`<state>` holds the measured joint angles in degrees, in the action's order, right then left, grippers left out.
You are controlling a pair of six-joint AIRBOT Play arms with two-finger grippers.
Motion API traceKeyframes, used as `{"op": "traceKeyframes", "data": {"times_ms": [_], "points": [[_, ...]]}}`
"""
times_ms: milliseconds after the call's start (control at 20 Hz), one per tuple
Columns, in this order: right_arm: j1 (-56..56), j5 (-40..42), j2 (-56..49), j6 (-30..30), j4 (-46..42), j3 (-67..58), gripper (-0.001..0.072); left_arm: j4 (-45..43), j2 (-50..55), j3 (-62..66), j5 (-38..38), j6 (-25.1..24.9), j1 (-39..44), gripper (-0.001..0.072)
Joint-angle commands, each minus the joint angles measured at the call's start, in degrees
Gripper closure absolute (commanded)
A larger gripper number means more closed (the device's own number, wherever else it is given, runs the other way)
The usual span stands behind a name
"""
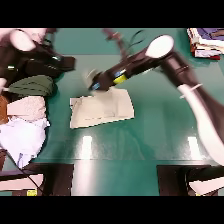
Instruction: Fold the shirts.
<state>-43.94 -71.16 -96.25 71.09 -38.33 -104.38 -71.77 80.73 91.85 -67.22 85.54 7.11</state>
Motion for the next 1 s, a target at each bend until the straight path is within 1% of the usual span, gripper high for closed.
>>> {"op": "traceKeyframes", "data": {"times_ms": [0, 100, 150, 200, 300, 350, 500, 650, 750, 800, 850, 950], "points": [[-7.7, 4.5, -4.5, -3.3, 0.2, -0.5, 0.0024, -2.8, -6.8, 0.0, -3.1, -0.1, -6.8, 0.0682], [-7.1, -0.3, -4.5, -3.0, -5.0, -2.6, 0.0049, -2.8, -7.8, 0.0, -3.5, -0.3, -7.2, 0.0682], [-6.0, -2.9, -4.0, -2.3, -8.5, -3.1, 0.0100, -2.6, -7.9, 0.0, -4.2, -0.4, -7.2, 0.0682], [-4.2, -5.2, -3.0, -1.0, -12.2, -2.8, 0.0126, -2.1, -7.9, 0.0, -4.7, -0.4, -7.2, 0.0682], [0.4, -7.6, -0.2, -0.1, -16.9, 0.9, 0.0126, -1.2, -7.9, 0.0, -4.8, -0.4, -7.2, 0.0682], [3.3, -7.3, 1.6, 0.4, -17.3, 4.5, 0.0126, -1.1, -7.9, 0.0, -4.9, -0.4, -7.2, 0.0682], [13.1, -5.4, 6.3, 0.8, -17.2, 16.9, 0.0126, 0.0, -7.9, 0.0, -5.8, -0.4, -7.2, 0.0682], [22.8, -0.8, 7.7, 2.6, -16.4, 28.6, 0.0125, 2.6, -7.9, 0.0, -5.6, -0.4, -7.2, 0.0682], [27.0, 0.7, 6.3, 2.5, -12.7, 33.4, 0.0125, 3.5, -7.9, 0.0, -5.3, -0.4, -7.2, 0.0682], [28.5, 0.8, 4.6, 2.4, -9.5, 34.7, 0.0125, 3.4, -7.9, 0.0, -4.9, -0.5, -7.0, 0.0682], [29.1, 0.5, 2.6, 2.3, -6.3, 35.2, 0.0125, 3.5, -7.9, -0.2, -4.2, -0.4, -6.8, 0.0682], [28.1, 0.5, -1.6, -0.3, -1.0, 34.7, 0.0126, 3.9, -7.6, -0.3, -4.1, -0.5, -6.6, 0.0682]]}}
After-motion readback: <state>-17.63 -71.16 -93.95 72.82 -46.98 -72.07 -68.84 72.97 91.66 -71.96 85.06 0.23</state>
